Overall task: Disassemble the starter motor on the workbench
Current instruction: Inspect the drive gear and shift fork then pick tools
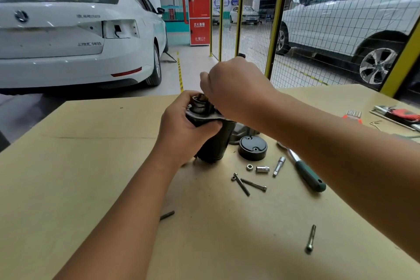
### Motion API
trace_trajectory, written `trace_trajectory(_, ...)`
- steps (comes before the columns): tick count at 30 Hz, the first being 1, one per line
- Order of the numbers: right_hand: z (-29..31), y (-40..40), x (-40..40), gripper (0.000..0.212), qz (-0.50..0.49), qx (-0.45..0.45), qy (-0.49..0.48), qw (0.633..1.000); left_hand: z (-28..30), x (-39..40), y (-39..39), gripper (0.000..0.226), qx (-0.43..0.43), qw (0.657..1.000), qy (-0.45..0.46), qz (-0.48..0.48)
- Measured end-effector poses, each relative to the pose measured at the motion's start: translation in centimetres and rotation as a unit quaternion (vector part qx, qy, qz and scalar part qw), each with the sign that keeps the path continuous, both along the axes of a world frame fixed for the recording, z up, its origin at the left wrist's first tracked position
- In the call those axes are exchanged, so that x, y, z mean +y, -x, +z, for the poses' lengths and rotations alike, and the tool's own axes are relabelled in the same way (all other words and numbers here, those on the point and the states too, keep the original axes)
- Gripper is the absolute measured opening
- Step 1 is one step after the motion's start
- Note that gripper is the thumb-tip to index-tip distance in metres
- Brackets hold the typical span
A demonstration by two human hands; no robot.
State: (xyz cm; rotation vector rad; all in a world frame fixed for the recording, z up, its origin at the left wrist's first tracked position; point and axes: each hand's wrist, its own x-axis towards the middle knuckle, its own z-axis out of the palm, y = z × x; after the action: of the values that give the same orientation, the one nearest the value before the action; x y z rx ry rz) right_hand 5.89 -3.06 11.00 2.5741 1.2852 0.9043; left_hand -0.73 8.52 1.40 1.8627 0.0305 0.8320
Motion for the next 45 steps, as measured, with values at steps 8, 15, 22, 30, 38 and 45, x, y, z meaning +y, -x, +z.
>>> trace_trajectory(8, -0.1, 0.1, -0.2, 0.032, 0.040, 0.025, -0.039, 0.998, -0.1, 0.8, 0.3, 0.068, -0.023, 0.999, -0.037, -0.017)
trace_trajectory(15, 0.1, 0.0, -0.9, 0.029, 0.022, 0.083, -0.024, 0.996, 0.2, 0.4, 0.3, 0.028, -0.071, 0.995, -0.067, -0.019)
trace_trajectory(22, 1.3, 0.6, -1.0, 0.050, 0.001, 0.199, -0.094, 0.975, -0.2, -0.1, -0.3, 0.033, -0.066, 0.979, -0.161, 0.101)
trace_trajectory(30, 2.9, 0.2, -1.4, 0.056, -0.013, 0.250, -0.024, 0.968, 0.1, -0.7, -0.5, 0.022, -0.060, 0.981, -0.160, 0.094)
trace_trajectory(38, 3.5, 0.0, -1.7, 0.048, -0.009, 0.275, -0.016, 0.961, 0.6, -1.0, -0.2, 0.032, -0.039, 0.989, -0.130, 0.057)
trace_trajectory(45, 3.4, -0.2, -1.6, 0.046, -0.021, 0.268, 0.001, 0.963, 0.6, -1.1, 0.1, 0.033, -0.041, 0.995, -0.090, 0.033)
